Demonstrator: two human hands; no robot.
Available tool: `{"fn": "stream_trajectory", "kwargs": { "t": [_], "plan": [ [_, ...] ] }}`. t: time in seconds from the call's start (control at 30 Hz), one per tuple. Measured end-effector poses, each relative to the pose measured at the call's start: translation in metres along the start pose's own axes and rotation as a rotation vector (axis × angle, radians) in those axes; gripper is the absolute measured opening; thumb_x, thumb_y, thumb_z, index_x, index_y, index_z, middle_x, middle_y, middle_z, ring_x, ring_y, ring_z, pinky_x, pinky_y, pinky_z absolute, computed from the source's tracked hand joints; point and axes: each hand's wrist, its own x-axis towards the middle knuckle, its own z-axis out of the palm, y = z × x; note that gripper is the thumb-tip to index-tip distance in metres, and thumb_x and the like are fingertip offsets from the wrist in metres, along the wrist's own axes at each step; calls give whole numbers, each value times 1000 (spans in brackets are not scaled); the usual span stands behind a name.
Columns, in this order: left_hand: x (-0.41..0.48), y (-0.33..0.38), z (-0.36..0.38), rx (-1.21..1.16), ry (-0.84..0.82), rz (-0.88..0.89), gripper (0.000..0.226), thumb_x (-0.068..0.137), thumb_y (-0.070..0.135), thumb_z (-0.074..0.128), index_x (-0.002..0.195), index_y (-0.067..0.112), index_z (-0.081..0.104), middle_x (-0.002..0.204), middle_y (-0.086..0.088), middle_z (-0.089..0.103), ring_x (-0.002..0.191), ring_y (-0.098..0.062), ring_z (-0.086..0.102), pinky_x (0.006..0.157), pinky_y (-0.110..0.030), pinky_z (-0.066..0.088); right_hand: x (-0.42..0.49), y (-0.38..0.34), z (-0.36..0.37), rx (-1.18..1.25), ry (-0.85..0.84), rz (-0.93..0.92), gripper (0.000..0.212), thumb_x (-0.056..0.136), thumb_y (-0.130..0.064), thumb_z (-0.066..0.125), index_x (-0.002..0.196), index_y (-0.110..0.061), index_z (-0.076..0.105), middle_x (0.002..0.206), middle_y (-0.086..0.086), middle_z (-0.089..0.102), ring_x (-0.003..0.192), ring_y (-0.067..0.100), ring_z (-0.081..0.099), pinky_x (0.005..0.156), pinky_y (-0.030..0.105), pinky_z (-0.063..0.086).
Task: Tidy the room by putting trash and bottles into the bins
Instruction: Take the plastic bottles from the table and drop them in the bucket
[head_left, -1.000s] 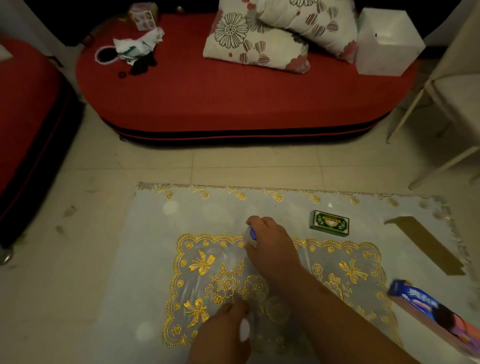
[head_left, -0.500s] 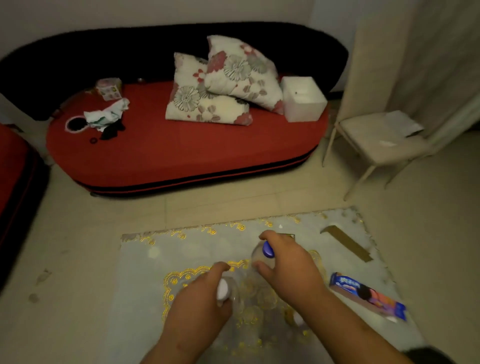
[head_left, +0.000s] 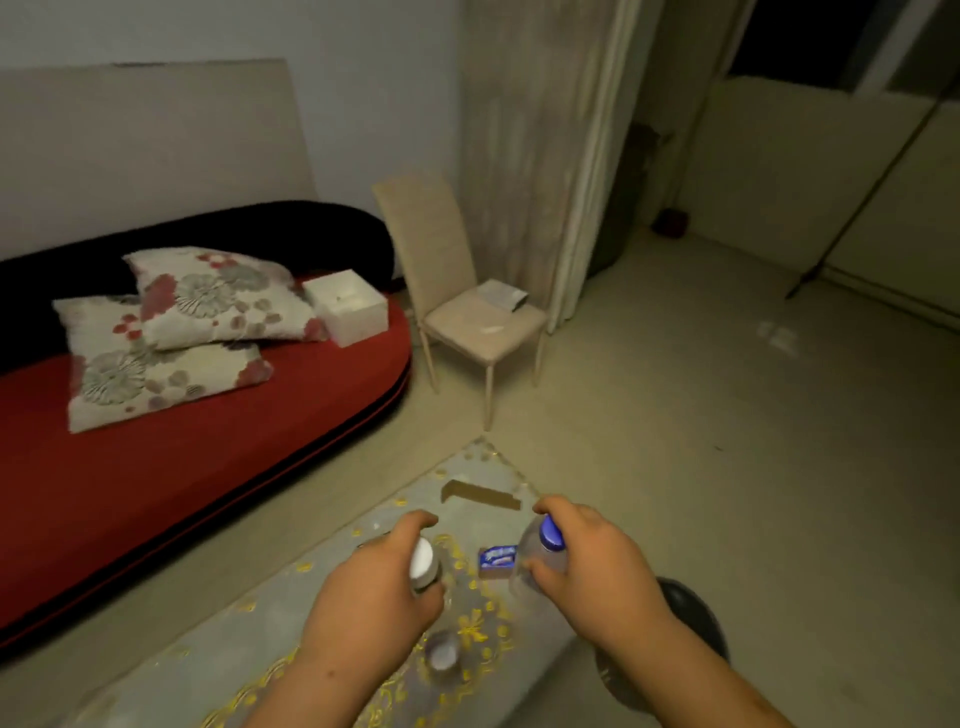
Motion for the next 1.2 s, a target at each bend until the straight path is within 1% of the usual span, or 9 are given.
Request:
{"fn": "stream_trajectory", "kwargs": {
  "t": [0.13,0.27,0.37,0.53,0.8,0.93,1.03,1.1,1.2],
  "plan": [
    [10,76,33,32,-37,98,58,74,48,62,126,50,38,93,10,68,88,-14,64,68,-31,49,-33,63,-51,23,84,82,53,75,-47,66,123,-42,45,109,-10,60,95,18,60,80,31,49],
    [15,164,73,71,-64,192,57,76,49,61,128,49,36,90,11,64,86,-15,63,60,-30,42,-69,138,-99,15,127,139,52,77,-47,67,124,-42,44,109,-10,59,96,17,59,80,30,49],
    [16,223,103,82,-94,230,61,76,49,63,129,50,33,95,11,67,88,-15,63,60,-31,46,-94,192,-132,7,147,188,52,79,-46,66,125,-42,43,110,-10,59,95,18,59,80,30,49],
    [20,289,147,81,-117,269,60,76,48,64,128,50,33,98,10,67,91,-15,64,64,-30,46,-122,260,-166,6,173,267,53,81,-45,67,127,-43,41,110,-9,58,93,17,59,80,31,51],
    [46,325,211,93,-225,347,58,77,48,65,127,47,35,94,9,67,88,-16,64,64,-29,45,-135,323,-165,26,171,400,51,85,-47,68,127,-45,39,108,-9,57,90,13,59,77,26,51],
    [72,326,247,91,-310,396,60,77,49,68,128,47,36,97,8,67,92,-15,65,65,-26,40,-127,345,-150,15,156,480,52,87,-47,67,131,-42,41,112,-7,58,92,14,59,76,23,47],
    [94,322,277,88,-371,425,61,77,50,68,128,49,34,103,7,68,95,-17,65,70,-28,47,-117,360,-133,18,159,548,54,86,-48,68,133,-42,40,113,-8,59,93,12,59,74,19,43],
    [110,317,298,81,-389,444,61,77,50,67,128,47,35,104,6,68,95,-18,66,73,-29,49,-109,373,-119,31,162,577,55,86,-48,69,132,-42,39,113,-9,59,93,11,59,74,19,43],
    [125,309,332,71,-412,448,60,77,47,67,128,47,35,105,6,68,91,-19,66,69,-27,46,-101,399,-95,52,155,605,55,84,-48,69,131,-43,40,114,-8,60,94,13,60,75,21,46]
  ]
}}
